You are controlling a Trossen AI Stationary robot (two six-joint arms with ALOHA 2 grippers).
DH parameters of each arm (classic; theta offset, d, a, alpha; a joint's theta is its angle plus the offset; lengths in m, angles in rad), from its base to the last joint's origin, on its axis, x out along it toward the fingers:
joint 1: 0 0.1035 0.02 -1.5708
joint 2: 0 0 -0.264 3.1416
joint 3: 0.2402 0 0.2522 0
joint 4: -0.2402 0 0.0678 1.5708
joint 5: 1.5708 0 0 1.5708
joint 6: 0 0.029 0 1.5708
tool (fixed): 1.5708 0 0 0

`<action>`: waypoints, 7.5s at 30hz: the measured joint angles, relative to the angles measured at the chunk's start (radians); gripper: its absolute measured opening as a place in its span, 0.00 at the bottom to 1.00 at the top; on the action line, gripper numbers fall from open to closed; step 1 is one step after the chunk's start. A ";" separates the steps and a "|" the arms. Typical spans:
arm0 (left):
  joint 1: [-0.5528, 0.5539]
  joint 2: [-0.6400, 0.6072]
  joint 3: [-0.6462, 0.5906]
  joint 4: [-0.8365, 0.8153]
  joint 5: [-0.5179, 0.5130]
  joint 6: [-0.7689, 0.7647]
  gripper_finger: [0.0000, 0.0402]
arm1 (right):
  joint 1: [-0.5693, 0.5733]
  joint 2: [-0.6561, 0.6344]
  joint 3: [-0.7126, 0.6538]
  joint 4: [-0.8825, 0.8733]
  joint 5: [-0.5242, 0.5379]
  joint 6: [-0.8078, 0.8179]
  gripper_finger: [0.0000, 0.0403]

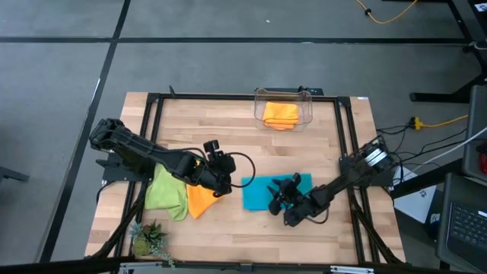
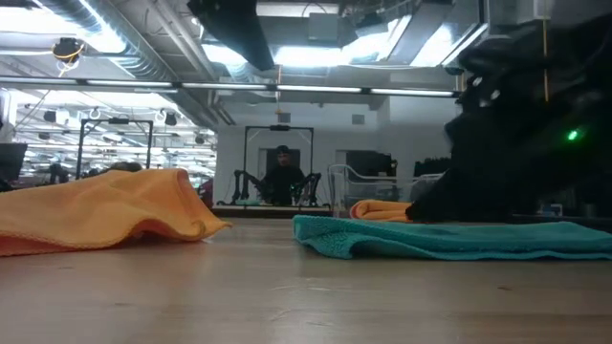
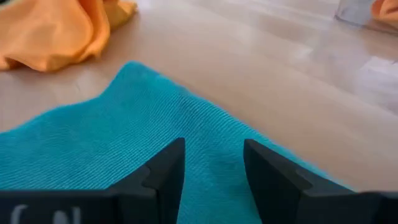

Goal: Fold microfiber towels
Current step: Fold the blue microfiber towel

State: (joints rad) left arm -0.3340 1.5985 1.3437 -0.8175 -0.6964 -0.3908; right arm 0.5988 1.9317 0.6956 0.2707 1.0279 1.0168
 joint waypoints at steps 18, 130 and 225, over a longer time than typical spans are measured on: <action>-0.001 0.000 0.000 -0.028 0.002 -0.020 0.38 | -0.159 0.072 0.021 0.095 -0.256 -0.412 0.41; -0.114 0.027 -0.334 0.765 0.397 0.134 0.38 | -0.010 -0.320 0.116 -0.306 -0.807 -0.733 0.33; -0.218 0.433 -0.223 0.848 0.389 0.244 0.00 | 0.015 -0.048 0.117 -0.041 -0.748 -0.829 0.02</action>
State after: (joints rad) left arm -0.5520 2.0317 1.1204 0.0309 -0.3071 -0.1465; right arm 0.6138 1.8841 0.8128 0.2301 0.2794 0.1882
